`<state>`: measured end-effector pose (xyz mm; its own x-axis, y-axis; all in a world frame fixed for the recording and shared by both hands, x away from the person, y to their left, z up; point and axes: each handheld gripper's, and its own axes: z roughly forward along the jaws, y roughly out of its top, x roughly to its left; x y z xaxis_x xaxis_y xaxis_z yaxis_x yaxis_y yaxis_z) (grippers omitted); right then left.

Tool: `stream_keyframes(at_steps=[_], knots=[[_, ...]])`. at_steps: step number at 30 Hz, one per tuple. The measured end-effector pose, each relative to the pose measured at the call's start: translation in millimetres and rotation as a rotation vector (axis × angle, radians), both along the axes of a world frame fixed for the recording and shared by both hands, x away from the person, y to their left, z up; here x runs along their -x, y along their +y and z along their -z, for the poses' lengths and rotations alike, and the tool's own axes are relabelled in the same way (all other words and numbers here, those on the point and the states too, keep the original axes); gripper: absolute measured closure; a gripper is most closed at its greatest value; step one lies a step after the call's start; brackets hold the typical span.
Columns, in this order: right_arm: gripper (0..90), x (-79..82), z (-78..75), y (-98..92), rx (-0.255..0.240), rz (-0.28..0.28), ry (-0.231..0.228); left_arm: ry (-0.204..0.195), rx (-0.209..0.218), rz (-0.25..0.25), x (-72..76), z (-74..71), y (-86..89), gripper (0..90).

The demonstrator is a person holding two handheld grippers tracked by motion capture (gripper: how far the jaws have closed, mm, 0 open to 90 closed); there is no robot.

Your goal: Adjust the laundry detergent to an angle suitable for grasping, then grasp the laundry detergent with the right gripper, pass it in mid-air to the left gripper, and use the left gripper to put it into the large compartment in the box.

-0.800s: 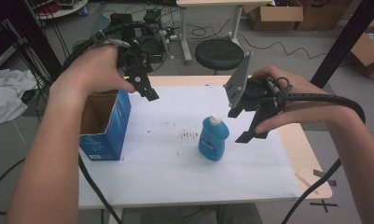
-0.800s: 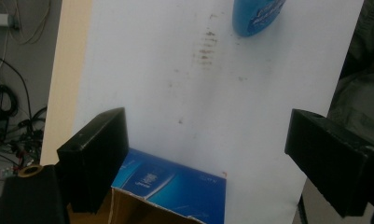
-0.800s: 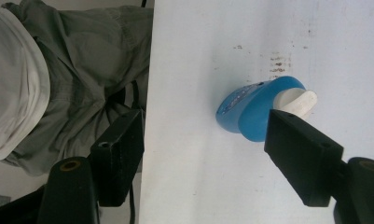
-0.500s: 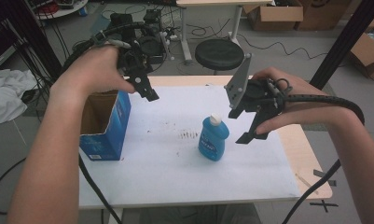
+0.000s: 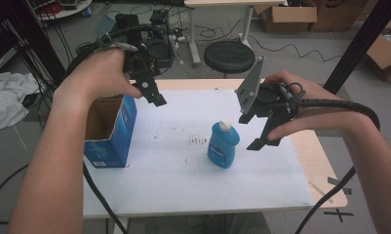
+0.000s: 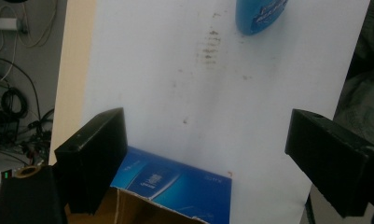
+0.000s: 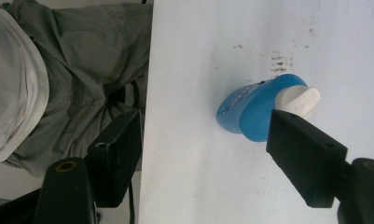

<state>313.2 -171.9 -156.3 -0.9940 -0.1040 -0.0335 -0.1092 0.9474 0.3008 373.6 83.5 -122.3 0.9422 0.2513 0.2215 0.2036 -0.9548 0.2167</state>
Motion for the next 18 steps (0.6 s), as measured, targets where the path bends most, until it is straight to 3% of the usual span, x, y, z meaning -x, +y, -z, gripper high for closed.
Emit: stream_keyframes(at_steps=[11,18], knots=[[26.2,0.1,1.1,-6.8,-0.013,0.016,-0.002,-0.006,0.001,0.0,3.8,-0.8,-1.0,13.2],[25.9,-7.4,4.8,-21.8,-0.071,0.063,-0.006,-0.011,-0.006,-0.002,2.2,1.0,-0.7,12.9]])
